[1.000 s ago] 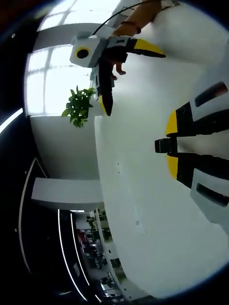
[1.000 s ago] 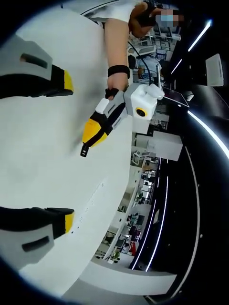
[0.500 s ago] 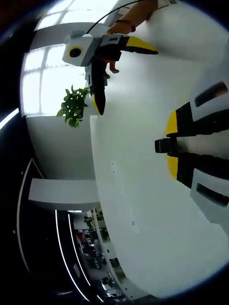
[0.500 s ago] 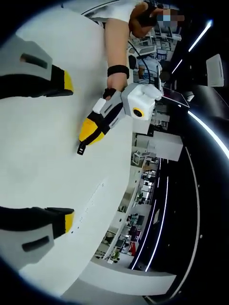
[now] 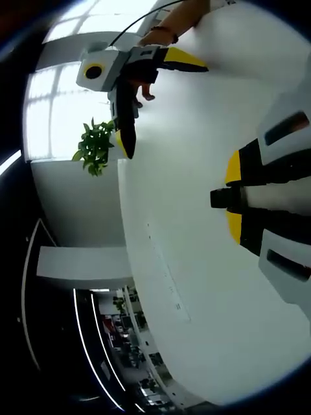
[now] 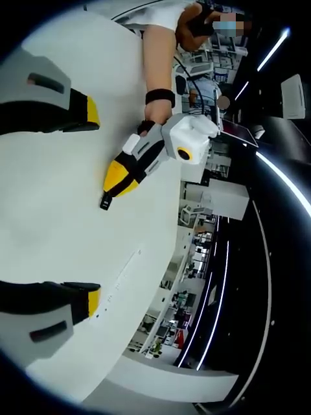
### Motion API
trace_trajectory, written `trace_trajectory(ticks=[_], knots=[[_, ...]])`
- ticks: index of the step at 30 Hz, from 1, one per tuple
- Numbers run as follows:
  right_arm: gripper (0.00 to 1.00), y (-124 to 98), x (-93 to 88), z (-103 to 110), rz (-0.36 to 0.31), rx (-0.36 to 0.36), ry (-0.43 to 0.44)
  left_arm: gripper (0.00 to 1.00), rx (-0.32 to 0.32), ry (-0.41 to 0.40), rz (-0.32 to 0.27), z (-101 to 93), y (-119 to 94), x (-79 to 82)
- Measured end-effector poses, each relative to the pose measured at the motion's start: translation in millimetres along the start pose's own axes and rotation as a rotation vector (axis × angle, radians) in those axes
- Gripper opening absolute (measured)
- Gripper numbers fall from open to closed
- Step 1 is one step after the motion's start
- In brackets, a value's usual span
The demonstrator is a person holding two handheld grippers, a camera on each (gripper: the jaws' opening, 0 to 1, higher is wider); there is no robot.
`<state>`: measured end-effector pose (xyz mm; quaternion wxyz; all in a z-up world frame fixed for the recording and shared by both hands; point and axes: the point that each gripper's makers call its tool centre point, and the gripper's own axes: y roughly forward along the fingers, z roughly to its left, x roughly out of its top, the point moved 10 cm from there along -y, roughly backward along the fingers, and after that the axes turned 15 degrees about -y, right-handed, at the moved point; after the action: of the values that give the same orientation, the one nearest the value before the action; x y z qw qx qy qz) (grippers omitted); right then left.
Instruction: Snap the two parts of the plastic buckle together until the buckle closes and remains connected.
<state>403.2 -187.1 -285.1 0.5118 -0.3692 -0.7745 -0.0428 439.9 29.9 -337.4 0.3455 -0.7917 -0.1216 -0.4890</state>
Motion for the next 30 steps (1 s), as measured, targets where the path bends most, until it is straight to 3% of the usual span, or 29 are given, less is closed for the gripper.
trace_trajectory(ticks=[13, 30], knots=[[0.97, 1.2, -0.4, -1.5, 0.003, 0.003, 0.0, 0.11, -0.011, -0.022, -0.002, 4.4, -1.8, -0.6], [0.97, -0.3, 0.7, 1.0, -0.002, 0.001, 0.0, 0.12, -0.036, 0.013, -0.007, 2.7, -2.9, -3.1]])
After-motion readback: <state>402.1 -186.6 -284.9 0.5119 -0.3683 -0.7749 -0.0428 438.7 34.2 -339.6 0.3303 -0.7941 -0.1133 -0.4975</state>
